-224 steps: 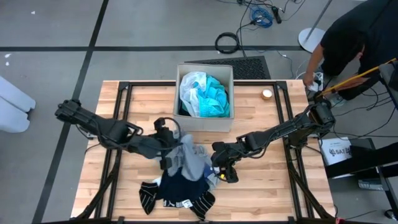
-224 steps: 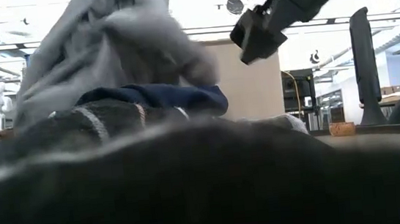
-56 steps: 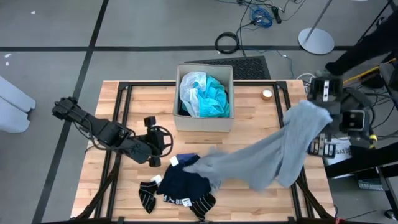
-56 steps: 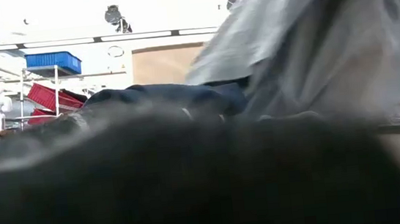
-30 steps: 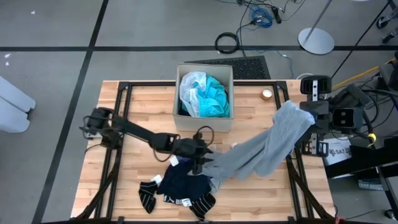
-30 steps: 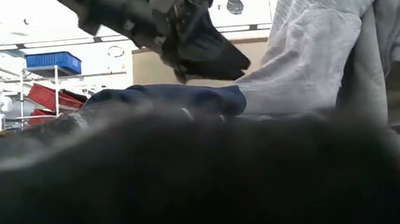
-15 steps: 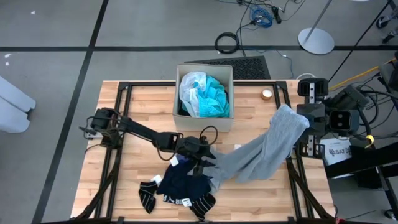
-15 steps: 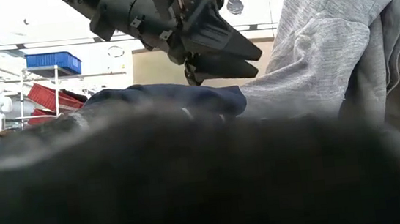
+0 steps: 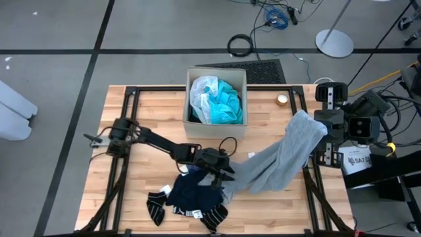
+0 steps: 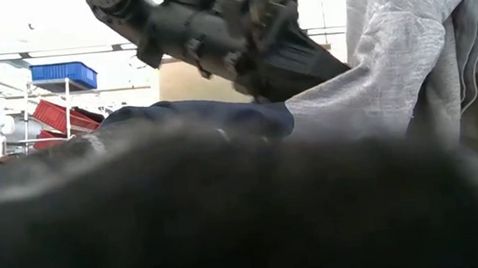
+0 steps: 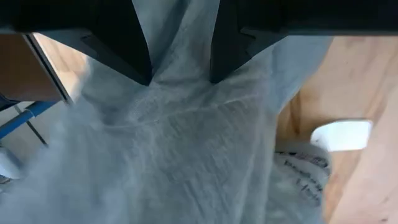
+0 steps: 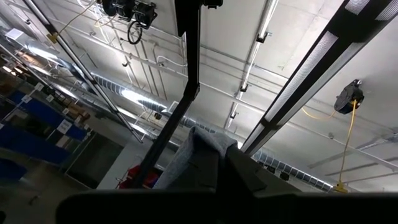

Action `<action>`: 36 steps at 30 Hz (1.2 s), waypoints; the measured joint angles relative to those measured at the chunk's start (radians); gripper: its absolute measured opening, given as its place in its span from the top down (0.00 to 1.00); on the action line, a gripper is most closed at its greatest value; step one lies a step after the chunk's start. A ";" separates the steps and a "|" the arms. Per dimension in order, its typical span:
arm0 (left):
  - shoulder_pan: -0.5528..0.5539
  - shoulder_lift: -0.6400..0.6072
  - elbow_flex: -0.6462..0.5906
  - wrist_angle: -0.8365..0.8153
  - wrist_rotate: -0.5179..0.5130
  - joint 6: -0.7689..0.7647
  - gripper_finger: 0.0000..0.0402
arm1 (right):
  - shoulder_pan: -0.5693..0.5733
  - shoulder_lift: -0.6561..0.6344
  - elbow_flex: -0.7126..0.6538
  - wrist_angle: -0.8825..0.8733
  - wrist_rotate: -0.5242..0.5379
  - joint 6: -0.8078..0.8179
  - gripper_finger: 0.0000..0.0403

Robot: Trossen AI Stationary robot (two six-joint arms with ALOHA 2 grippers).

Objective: Sort clothes
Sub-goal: Put the gray shirt into the laundry bin

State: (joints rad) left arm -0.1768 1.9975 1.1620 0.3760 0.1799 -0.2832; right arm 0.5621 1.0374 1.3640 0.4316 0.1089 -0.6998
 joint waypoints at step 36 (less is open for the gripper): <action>-0.077 -0.225 0.064 -0.047 -0.269 0.373 1.00 | 0.032 -0.020 0.000 0.115 -0.028 -0.029 1.00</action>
State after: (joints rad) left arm -0.2536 1.7726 1.2259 0.3287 -0.0893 0.0900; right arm 0.5939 1.0177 1.3636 0.5467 0.0810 -0.7284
